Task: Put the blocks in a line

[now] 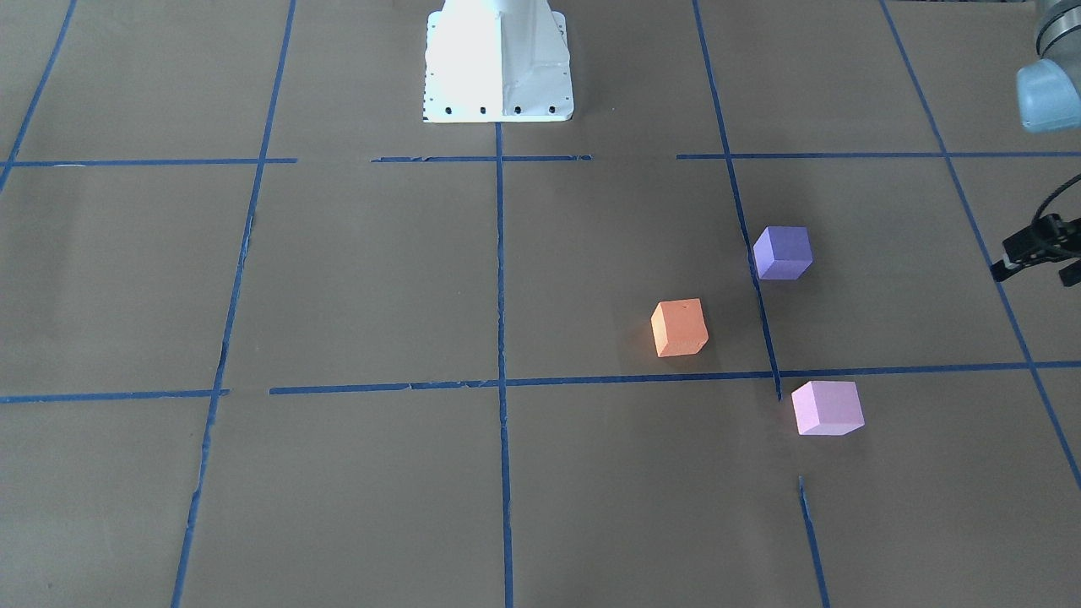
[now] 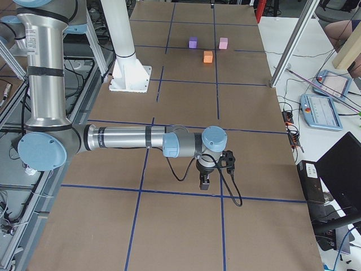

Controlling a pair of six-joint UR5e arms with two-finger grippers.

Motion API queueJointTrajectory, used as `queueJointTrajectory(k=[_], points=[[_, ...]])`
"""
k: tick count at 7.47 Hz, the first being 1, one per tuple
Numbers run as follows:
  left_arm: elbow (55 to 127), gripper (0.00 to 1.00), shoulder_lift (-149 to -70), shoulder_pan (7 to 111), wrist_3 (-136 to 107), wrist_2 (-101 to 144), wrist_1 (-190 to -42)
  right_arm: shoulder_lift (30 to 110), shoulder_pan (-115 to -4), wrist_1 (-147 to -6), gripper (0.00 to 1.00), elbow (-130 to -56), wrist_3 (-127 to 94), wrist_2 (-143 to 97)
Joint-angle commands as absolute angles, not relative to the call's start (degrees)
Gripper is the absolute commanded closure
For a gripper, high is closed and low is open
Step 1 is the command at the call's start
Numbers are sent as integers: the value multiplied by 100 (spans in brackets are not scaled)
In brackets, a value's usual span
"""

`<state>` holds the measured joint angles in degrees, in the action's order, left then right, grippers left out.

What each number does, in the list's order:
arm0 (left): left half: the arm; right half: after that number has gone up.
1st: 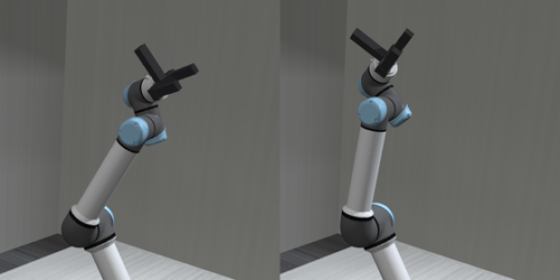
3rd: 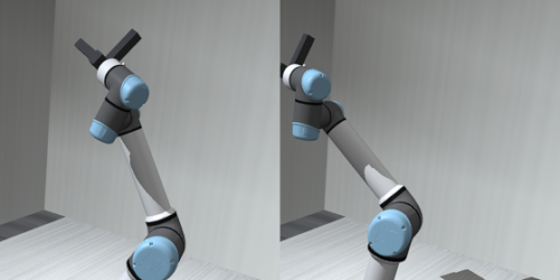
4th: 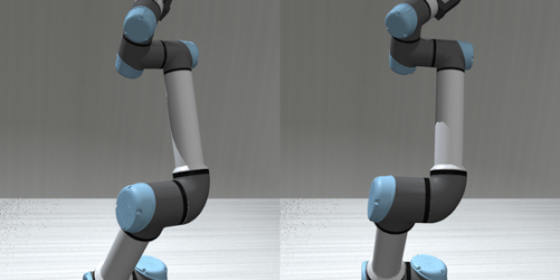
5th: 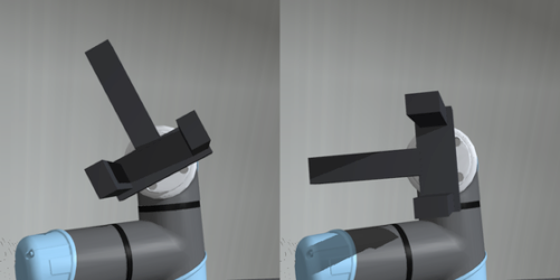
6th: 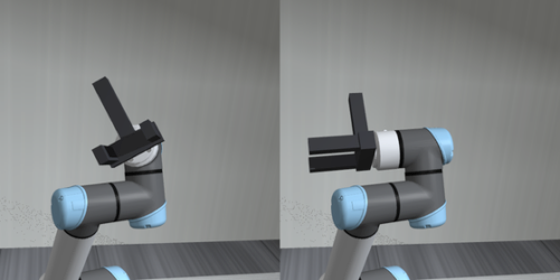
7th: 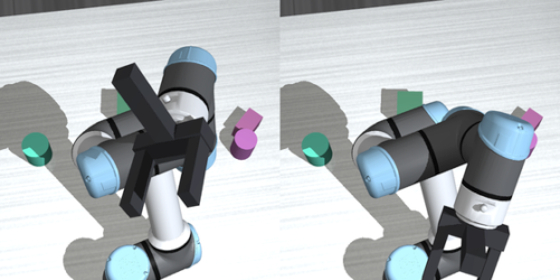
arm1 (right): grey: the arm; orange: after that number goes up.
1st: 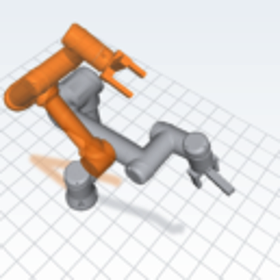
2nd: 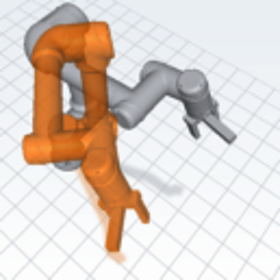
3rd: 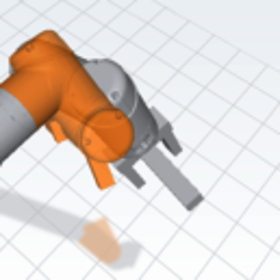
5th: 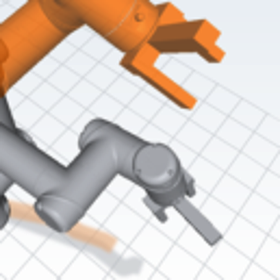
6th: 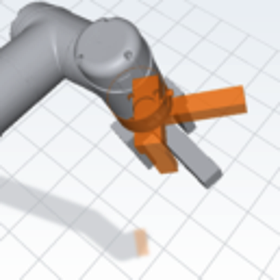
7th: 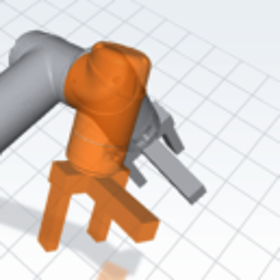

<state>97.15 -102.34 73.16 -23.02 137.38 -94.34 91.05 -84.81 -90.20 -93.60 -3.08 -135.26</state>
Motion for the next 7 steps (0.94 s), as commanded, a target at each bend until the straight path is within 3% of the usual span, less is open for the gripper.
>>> queueJointTrajectory(k=[1, 3, 7], points=[[9643, 0, -11272, 6053, -3353, 13676, -9448, 9105, -8481, -9018, 0, -9360, -308, -13526], [9650, 0, -11871, 5084, -4616, 12617, -9448, 9105, -8481, -9026, 0, -9360, -308, -13526], [9352, 0, -12050, 4360, -5571, 11550, -9570, 9105, -8481, -9018, 0, -9360, -308, -13526]])
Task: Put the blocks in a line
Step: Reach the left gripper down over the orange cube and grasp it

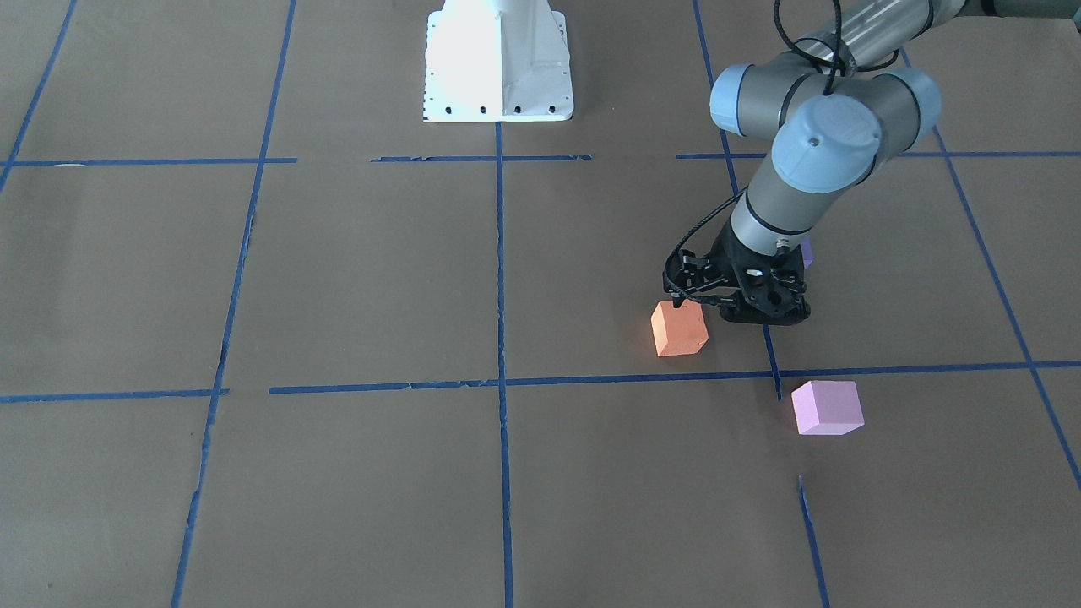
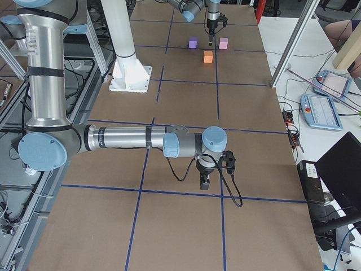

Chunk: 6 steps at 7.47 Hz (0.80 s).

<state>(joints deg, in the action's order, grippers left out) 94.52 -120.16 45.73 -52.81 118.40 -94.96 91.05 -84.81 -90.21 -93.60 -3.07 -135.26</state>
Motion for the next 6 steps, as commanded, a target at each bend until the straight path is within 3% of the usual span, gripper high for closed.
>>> queueJointTrajectory(k=[1, 6], points=[[9325, 0, -12067, 4359, -5598, 11549, -9571, 9105, -8481, -9026, 0, -9360, -308, -13526], [8668, 0, -12226, 4351, -5766, 11558, -10149, 9105, -8481, -9018, 0, -9360, -308, -13526]])
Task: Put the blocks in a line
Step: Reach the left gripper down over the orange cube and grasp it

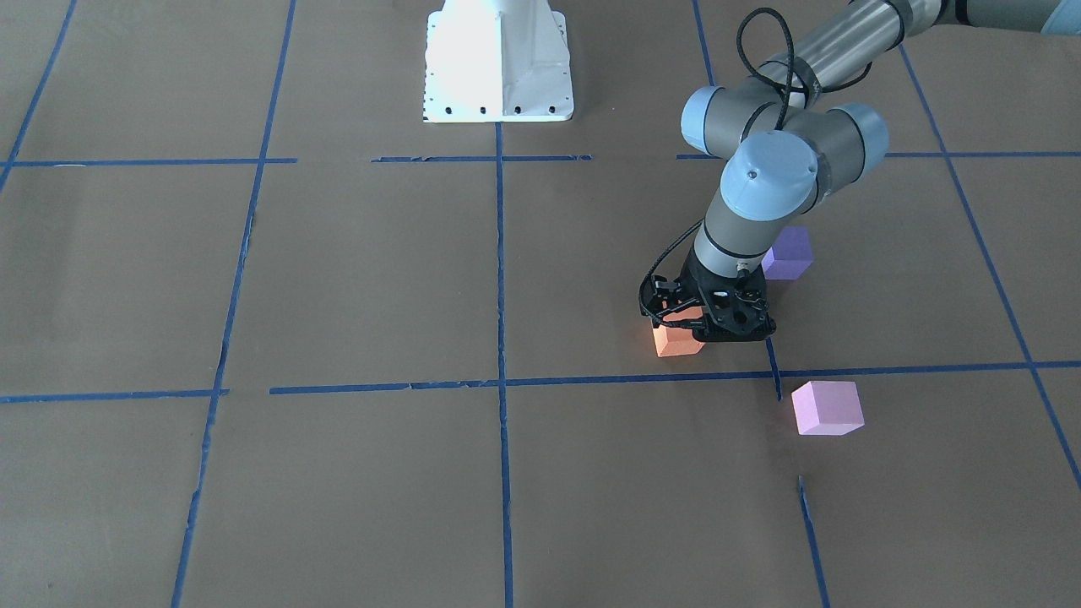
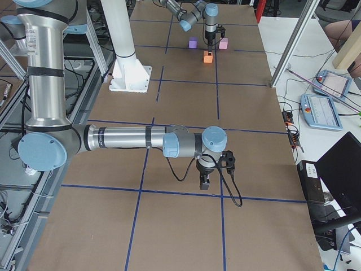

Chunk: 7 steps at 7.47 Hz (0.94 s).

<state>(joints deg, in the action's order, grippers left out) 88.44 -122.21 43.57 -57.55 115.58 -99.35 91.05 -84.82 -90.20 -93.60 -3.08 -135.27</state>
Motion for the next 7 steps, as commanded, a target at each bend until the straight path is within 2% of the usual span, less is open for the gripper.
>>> queueJointTrajectory(k=[1, 4, 7], points=[[8501, 0, -12217, 4272, -5766, 11558, -10334, 9105, -8481, -9018, 0, -9360, -316, -13526], [8402, 1, -12191, 4175, -5766, 11558, -10555, 9105, -8481, -9026, 0, -9360, -308, -13526], [8376, 24, -12138, 4175, -5766, 11566, -10626, 9105, -8481, -9018, 0, -9360, -308, -13526]])
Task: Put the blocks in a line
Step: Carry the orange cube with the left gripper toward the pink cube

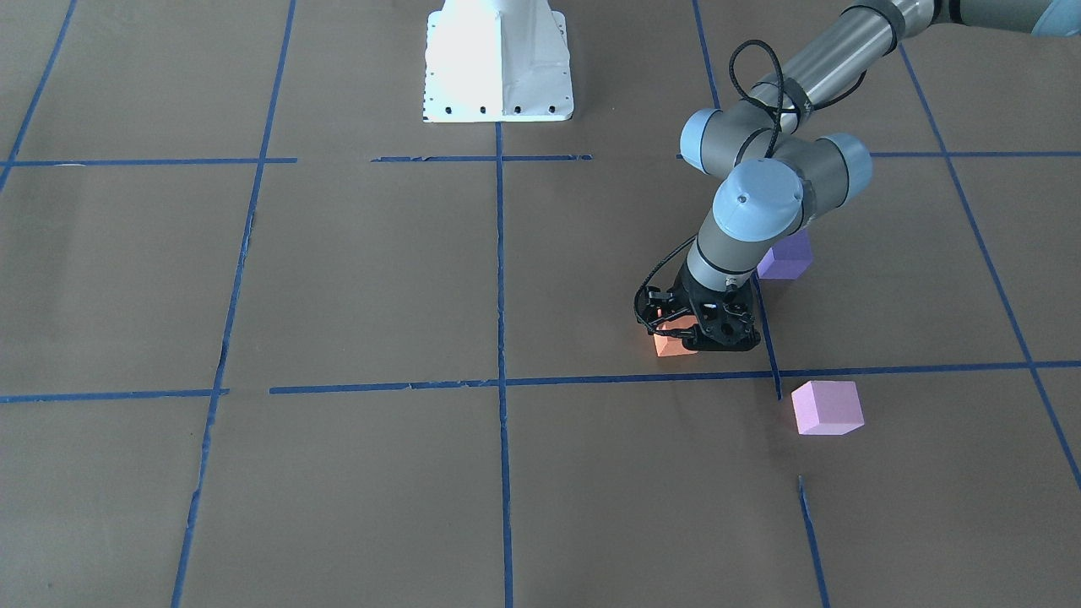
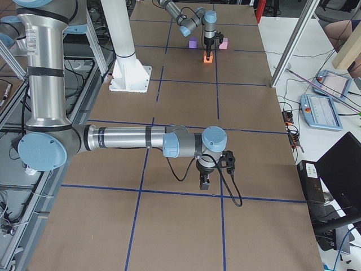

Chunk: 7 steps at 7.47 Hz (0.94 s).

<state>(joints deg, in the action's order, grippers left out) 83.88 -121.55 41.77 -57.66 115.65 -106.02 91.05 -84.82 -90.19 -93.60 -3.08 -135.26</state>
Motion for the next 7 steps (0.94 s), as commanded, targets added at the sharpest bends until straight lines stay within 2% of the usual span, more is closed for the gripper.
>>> queueJointTrajectory(k=[1, 3, 4, 7], points=[[8376, 37, -12146, 4175, -5792, 11575, -10626, 9105, -8481, -9018, 0, -9360, -308, -13526], [8498, 64, -12138, 4201, -5975, 11593, -10687, 9105, -8481, -9018, 0, -9360, -308, -13526], [8856, 78, -11990, 4271, -5994, 11601, -10627, 9105, -8481, -9018, 0, -9360, -308, -13526], [9579, 78, -11630, 4859, -5846, 11628, -10169, 9105, -8481, -9018, 0, -9360, -308, -13526]])
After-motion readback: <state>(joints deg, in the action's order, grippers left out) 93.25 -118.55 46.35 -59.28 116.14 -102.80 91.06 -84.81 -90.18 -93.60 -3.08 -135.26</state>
